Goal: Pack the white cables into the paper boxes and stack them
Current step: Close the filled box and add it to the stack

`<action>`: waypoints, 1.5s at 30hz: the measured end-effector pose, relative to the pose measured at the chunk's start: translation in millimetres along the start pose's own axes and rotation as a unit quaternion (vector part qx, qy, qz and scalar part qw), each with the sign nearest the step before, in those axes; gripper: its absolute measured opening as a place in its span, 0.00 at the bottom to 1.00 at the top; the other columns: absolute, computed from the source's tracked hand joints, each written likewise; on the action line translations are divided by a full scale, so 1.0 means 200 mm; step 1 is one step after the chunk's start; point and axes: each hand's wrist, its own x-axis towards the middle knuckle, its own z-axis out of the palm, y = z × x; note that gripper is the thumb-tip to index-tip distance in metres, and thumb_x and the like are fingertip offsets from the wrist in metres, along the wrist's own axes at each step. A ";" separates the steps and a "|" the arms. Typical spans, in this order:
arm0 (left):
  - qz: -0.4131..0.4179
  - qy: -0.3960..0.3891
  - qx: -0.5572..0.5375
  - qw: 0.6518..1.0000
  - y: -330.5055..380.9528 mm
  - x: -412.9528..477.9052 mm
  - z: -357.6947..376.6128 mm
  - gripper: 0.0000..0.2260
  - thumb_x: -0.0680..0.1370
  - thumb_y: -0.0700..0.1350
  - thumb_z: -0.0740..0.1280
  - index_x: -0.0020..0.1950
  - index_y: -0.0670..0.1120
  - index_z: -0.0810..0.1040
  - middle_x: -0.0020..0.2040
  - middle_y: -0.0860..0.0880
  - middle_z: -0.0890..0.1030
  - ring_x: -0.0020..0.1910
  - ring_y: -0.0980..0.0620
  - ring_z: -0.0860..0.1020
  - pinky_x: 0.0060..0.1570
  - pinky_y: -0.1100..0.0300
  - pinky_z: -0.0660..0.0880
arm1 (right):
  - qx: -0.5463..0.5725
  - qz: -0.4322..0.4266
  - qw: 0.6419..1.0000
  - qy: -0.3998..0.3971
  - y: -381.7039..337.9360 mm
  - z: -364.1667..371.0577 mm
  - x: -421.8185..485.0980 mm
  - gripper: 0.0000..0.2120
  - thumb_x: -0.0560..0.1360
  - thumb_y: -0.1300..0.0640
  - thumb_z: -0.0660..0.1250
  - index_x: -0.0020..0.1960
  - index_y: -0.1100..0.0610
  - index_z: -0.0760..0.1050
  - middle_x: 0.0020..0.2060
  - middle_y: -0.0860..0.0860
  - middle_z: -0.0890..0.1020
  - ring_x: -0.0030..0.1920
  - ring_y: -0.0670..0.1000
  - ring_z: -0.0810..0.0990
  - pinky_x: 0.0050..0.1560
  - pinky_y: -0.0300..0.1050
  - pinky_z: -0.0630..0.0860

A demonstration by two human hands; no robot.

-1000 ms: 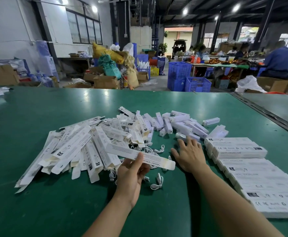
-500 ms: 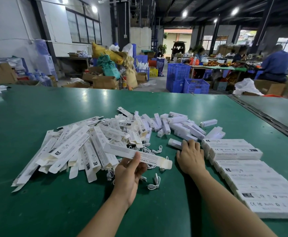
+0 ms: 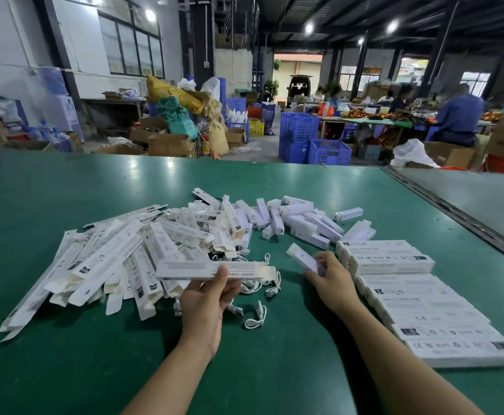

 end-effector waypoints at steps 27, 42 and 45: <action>0.034 -0.081 0.111 0.990 -0.05 -0.04 0.01 0.16 0.66 0.46 0.74 0.48 0.38 0.81 0.43 0.40 0.86 0.41 0.45 0.85 0.40 0.60 0.81 | 0.162 -0.122 0.978 -0.039 -0.14 -0.09 -0.34 0.21 0.66 0.71 0.72 0.45 0.45 0.82 0.50 0.46 0.78 0.52 0.41 0.78 0.51 0.30 0.72; -0.045 -0.120 0.084 0.988 -0.06 -0.04 0.00 0.20 0.68 0.45 0.74 0.56 0.35 0.78 0.50 0.37 0.85 0.47 0.41 0.85 0.43 0.58 0.82 | 0.550 0.069 0.832 -0.034 -0.24 -0.01 -0.36 0.20 0.68 0.78 0.52 0.52 0.57 0.64 0.41 0.52 0.66 0.51 0.53 0.77 0.43 0.36 0.74; -0.048 -0.138 0.096 0.985 -0.08 -0.05 0.00 0.22 0.67 0.46 0.76 0.56 0.36 0.78 0.51 0.37 0.85 0.50 0.39 0.85 0.44 0.58 0.82 | 0.547 0.075 0.832 -0.049 -0.26 0.01 -0.38 0.22 0.71 0.81 0.48 0.53 0.58 0.64 0.43 0.54 0.67 0.53 0.54 0.75 0.41 0.37 0.75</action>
